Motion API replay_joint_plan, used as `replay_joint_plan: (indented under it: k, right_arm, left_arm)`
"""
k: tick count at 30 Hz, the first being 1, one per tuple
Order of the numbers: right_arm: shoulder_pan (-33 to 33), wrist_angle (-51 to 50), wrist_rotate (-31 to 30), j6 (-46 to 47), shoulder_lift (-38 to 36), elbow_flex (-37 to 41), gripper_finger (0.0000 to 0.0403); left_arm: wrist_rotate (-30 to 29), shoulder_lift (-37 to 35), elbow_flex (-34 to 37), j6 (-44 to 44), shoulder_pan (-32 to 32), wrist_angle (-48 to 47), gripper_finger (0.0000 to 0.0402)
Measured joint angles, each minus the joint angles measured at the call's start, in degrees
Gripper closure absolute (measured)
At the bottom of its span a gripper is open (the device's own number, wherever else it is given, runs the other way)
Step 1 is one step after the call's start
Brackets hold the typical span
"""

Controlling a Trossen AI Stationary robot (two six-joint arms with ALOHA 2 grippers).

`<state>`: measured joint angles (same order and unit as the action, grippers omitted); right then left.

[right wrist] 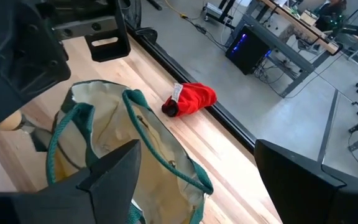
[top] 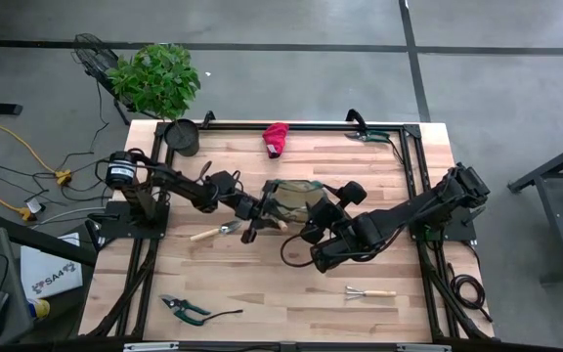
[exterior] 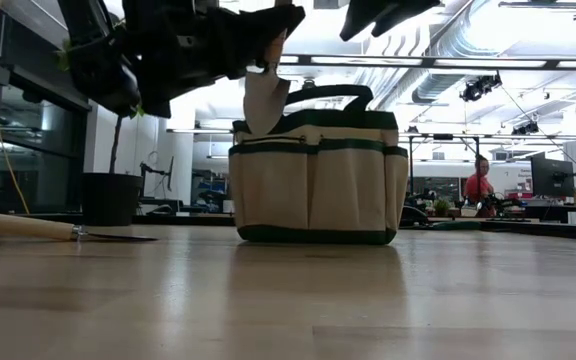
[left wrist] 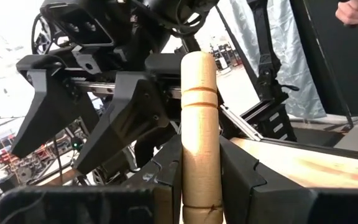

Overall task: Pick & Place Garden tools in Gardening bag
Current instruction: Put the right trowel into the gardening bag

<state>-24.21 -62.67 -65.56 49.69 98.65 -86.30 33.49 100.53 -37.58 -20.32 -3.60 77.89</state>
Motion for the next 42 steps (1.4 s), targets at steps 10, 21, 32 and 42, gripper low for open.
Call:
replay_joint_plan:
  k: [10, 21, 32, 42]
  right_arm:
    - [0.0, 0.8, 0.1, 0.2, 0.0, 0.0, 0.0098]
    - [0.0, 1.4, 3.3, 0.2, 0.0, 0.0, 0.0098]
    - [0.0, 1.4, 4.1, 0.0, 0.0, 0.0, 0.0098]
    - [0.0, 1.4, 4.3, 0.1, 0.0, 0.0, 0.0098]
  left_arm:
    - [0.7, 3.2, -1.7, -0.8, -0.5, -0.3, 0.0338]
    - [3.2, 8.3, -7.1, -2.9, -0.5, -2.2, 0.0338]
    - [-3.8, 8.3, -7.0, -8.0, -1.0, -8.1, 0.0338]
    - [-11.2, 8.3, -7.0, -8.0, -0.9, -9.5, 0.0338]
